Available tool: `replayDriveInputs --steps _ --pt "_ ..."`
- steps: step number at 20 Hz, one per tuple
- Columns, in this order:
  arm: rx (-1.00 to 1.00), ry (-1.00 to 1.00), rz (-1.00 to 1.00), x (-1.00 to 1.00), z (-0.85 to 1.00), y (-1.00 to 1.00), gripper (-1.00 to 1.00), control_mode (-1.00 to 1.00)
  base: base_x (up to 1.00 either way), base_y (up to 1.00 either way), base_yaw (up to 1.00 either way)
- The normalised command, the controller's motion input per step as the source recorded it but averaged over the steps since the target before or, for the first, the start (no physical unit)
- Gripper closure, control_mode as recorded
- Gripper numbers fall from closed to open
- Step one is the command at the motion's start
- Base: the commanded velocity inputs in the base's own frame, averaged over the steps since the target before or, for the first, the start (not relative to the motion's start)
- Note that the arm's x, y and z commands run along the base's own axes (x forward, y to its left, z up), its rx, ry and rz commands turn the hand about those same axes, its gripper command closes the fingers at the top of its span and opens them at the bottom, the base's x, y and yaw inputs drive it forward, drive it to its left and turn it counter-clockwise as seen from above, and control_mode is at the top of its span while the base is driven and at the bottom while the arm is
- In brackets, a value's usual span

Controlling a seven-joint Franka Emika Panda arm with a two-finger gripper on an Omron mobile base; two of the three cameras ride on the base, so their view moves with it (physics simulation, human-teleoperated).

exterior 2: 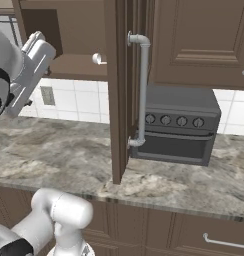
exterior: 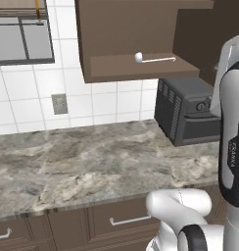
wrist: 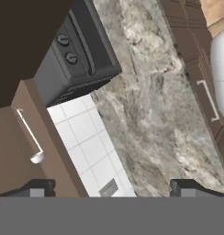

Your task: Open the cabinet and move the ladle to the pot. Then close the cabinet.

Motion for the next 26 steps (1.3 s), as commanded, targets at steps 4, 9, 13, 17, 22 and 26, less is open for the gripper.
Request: replayDriveInputs --steps 4,9,13,17,22,26 --pt "0.00 -0.01 0.00 0.25 0.36 0.12 -1.00 -1.00 0.00 0.00 0.00" --pt "0.00 -0.17 -0.08 0.36 -0.03 0.00 -1.00 -1.00 0.00 0.00 0.00" --pt "0.00 -0.25 -0.07 0.30 -0.27 0.08 -1.00 -1.00 0.00 0.00 0.00" --pt "0.01 -0.04 -0.14 0.34 -0.20 0.09 -1.00 -1.00 0.00 0.00 0.00" --pt "0.20 -0.04 -0.30 0.25 -0.22 0.01 -1.00 -1.00 0.00 0.00 0.00" --pt "0.34 0.00 -0.27 0.12 -0.02 0.00 -1.00 -1.00 0.00 0.00 0.00"
